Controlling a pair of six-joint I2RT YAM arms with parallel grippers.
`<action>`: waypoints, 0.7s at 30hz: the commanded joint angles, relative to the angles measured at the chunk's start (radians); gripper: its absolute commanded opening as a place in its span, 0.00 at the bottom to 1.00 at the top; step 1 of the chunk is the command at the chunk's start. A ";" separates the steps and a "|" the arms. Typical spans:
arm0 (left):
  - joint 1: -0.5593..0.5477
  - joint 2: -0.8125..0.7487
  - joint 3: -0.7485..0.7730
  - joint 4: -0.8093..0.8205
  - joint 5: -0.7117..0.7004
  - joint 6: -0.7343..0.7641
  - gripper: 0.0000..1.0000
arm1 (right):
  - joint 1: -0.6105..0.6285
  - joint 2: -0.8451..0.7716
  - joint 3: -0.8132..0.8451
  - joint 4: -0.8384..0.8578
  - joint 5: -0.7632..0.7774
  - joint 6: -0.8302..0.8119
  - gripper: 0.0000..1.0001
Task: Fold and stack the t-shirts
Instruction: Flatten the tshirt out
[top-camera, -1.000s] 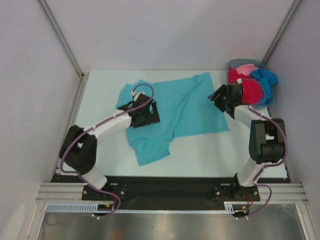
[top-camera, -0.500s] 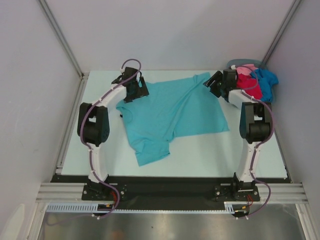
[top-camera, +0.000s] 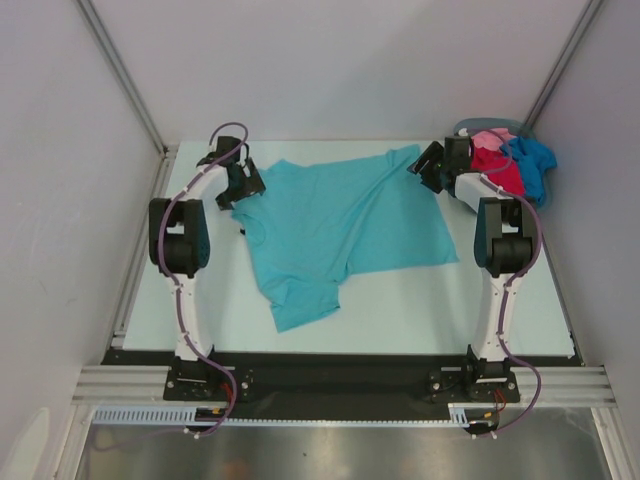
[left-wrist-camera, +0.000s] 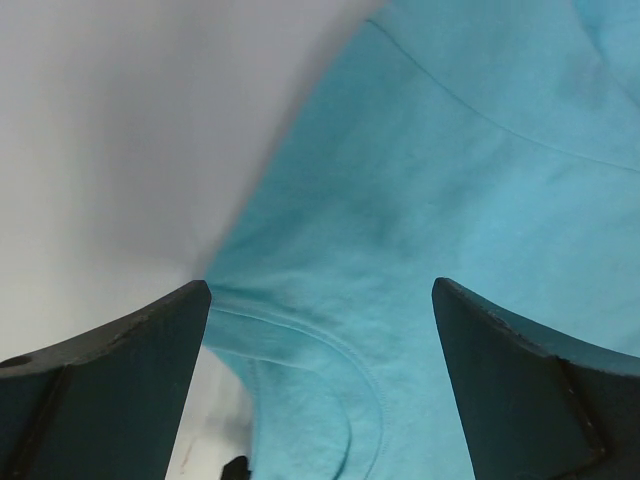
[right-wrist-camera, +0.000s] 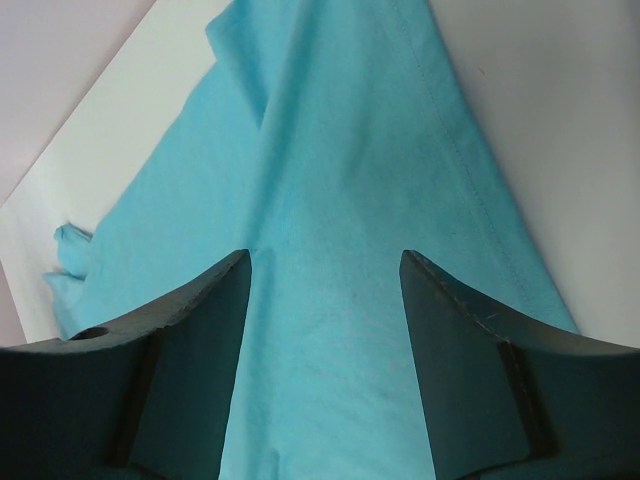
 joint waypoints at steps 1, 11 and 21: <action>0.020 -0.010 0.056 -0.020 -0.041 0.034 1.00 | 0.002 -0.004 0.013 0.021 -0.008 -0.025 0.66; 0.064 0.031 0.159 -0.068 -0.060 0.091 1.00 | -0.006 -0.039 -0.058 0.079 -0.028 -0.015 0.66; 0.061 0.072 0.139 -0.062 -0.051 0.078 1.00 | -0.021 -0.132 -0.174 0.231 -0.075 0.027 0.66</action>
